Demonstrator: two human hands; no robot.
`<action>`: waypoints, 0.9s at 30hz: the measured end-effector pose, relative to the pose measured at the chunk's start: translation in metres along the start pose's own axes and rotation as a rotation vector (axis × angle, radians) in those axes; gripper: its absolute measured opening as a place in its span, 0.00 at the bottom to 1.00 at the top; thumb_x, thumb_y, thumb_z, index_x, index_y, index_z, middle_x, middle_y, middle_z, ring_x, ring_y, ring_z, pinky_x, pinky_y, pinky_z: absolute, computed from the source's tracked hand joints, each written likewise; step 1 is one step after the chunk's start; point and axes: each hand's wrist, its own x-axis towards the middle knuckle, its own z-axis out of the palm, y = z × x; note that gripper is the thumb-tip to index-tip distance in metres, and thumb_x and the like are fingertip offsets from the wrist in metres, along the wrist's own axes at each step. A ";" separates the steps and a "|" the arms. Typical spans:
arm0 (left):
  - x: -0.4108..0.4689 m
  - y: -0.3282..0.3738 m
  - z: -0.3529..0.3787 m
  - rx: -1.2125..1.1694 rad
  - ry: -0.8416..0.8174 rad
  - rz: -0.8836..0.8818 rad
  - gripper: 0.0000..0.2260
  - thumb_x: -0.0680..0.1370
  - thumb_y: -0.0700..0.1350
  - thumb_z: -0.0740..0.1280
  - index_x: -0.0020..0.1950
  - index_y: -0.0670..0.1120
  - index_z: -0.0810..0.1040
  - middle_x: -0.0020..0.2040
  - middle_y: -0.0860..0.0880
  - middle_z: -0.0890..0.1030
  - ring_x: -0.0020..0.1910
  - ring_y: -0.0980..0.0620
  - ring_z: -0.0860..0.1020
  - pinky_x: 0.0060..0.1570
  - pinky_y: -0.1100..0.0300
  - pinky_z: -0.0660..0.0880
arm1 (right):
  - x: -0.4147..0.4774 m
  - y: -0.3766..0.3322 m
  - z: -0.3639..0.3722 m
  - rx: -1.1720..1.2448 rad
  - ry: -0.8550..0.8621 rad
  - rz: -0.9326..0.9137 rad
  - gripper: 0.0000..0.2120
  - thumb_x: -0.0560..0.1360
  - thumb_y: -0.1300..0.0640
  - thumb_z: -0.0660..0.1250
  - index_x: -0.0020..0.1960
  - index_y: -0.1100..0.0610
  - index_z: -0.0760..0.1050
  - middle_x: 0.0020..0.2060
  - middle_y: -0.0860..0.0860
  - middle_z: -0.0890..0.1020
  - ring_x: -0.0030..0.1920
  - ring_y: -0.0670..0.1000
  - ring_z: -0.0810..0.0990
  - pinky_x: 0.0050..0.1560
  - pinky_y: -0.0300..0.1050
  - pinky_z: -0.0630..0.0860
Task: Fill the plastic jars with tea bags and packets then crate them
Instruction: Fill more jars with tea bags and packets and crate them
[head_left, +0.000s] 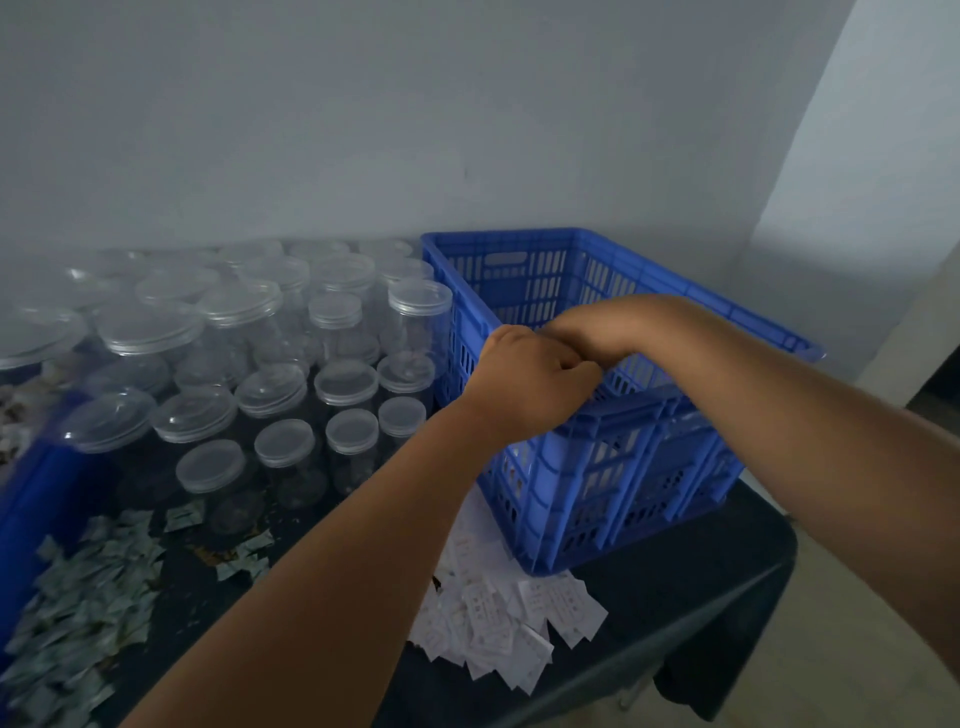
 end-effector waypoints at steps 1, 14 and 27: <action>-0.002 0.001 -0.004 -0.051 -0.035 -0.027 0.19 0.82 0.46 0.64 0.32 0.49 0.82 0.20 0.55 0.71 0.25 0.60 0.70 0.53 0.52 0.76 | -0.005 0.000 -0.004 0.029 0.079 0.011 0.15 0.88 0.55 0.60 0.70 0.58 0.79 0.67 0.59 0.81 0.67 0.62 0.79 0.66 0.54 0.75; -0.155 -0.082 -0.065 0.137 0.341 -0.208 0.14 0.80 0.47 0.65 0.36 0.57 0.68 0.32 0.55 0.76 0.32 0.63 0.74 0.29 0.66 0.65 | -0.058 -0.165 0.049 0.735 0.823 -0.591 0.07 0.83 0.47 0.69 0.55 0.49 0.83 0.48 0.39 0.84 0.53 0.42 0.83 0.53 0.36 0.77; -0.214 -0.231 -0.097 0.314 0.481 -0.742 0.32 0.77 0.56 0.75 0.78 0.55 0.65 0.74 0.49 0.66 0.69 0.45 0.74 0.61 0.49 0.77 | 0.032 -0.328 0.188 1.252 0.323 -0.176 0.04 0.83 0.46 0.69 0.55 0.37 0.77 0.47 0.34 0.83 0.52 0.30 0.79 0.46 0.28 0.74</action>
